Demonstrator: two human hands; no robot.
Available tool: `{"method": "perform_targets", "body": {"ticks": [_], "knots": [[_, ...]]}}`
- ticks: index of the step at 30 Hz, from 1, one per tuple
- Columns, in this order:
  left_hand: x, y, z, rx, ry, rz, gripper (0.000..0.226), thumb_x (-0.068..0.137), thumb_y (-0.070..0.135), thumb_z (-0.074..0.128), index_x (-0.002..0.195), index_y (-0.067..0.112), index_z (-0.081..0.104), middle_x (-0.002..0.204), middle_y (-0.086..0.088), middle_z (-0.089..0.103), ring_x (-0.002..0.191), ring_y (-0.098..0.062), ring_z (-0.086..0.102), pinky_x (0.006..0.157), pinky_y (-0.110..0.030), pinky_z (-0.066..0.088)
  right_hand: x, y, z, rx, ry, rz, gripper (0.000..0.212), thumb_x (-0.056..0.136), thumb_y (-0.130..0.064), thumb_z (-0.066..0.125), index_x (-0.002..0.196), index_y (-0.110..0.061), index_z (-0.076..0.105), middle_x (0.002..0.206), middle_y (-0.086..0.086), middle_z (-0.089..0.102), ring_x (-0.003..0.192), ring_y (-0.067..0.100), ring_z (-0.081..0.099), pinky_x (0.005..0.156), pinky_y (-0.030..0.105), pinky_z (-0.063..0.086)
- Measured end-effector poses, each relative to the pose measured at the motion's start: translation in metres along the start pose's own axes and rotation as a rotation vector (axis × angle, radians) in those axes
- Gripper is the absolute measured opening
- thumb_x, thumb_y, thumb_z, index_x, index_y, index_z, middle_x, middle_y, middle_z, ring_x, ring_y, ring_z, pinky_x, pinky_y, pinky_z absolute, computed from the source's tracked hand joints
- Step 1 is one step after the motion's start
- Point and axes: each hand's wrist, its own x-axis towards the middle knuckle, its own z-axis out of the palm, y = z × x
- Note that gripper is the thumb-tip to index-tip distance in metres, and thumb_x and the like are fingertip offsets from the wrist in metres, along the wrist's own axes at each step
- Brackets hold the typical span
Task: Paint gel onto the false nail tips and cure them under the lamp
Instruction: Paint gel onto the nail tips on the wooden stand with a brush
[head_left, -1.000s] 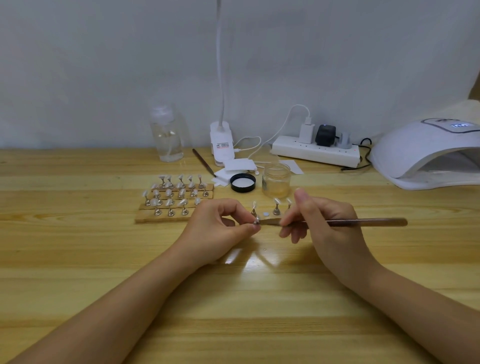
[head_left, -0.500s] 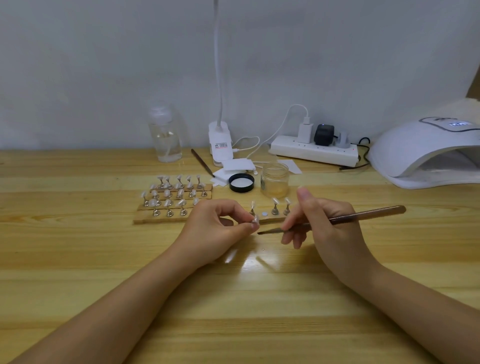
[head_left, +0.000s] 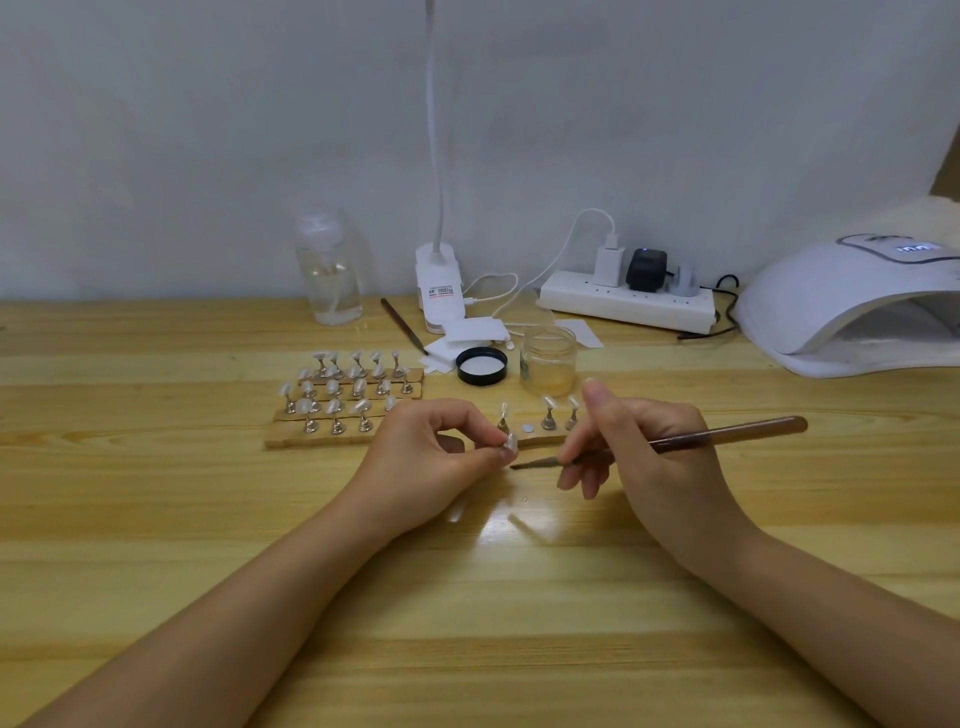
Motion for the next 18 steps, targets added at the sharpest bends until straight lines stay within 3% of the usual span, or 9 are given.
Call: {"method": "perform_targets", "body": {"ticks": [12, 16, 18], "knots": [[-0.0014, 0.0011, 0.0004, -0.009, 0.017, -0.010, 0.020, 0.073, 0.009, 0.074, 0.061, 0.020, 0.063, 0.044, 0.020, 0.054, 0.032, 0.001, 0.033, 0.041, -0.004, 0.025, 0.0015, 0.0019, -0.0006, -0.017, 0.056, -0.020, 0.040, 0.085, -0.036, 0.044, 0.065, -0.010, 0.067, 0.060, 0.009, 0.066, 0.049, 0.007, 0.057, 0.051, 0.011, 0.042], [-0.0014, -0.0007, 0.0005, -0.002, 0.014, -0.002, 0.018, 0.073, 0.010, 0.074, 0.062, 0.020, 0.064, 0.043, 0.021, 0.054, 0.034, 0.000, 0.033, 0.041, -0.004, 0.025, -0.0003, 0.0005, 0.0001, 0.011, -0.002, 0.001, 0.045, 0.090, -0.036, 0.045, 0.060, -0.011, 0.067, 0.054, 0.010, 0.064, 0.044, 0.009, 0.055, 0.048, 0.014, 0.044], [-0.0016, -0.0009, -0.0006, -0.005, 0.007, -0.001, 0.015, 0.073, 0.012, 0.074, 0.064, 0.020, 0.066, 0.044, 0.021, 0.055, 0.035, 0.000, 0.034, 0.041, -0.004, 0.026, -0.0014, 0.0004, -0.0014, 0.040, 0.068, -0.034, 0.045, 0.090, -0.034, 0.044, 0.056, -0.014, 0.066, 0.051, 0.009, 0.063, 0.042, 0.011, 0.053, 0.047, 0.016, 0.043]]}}
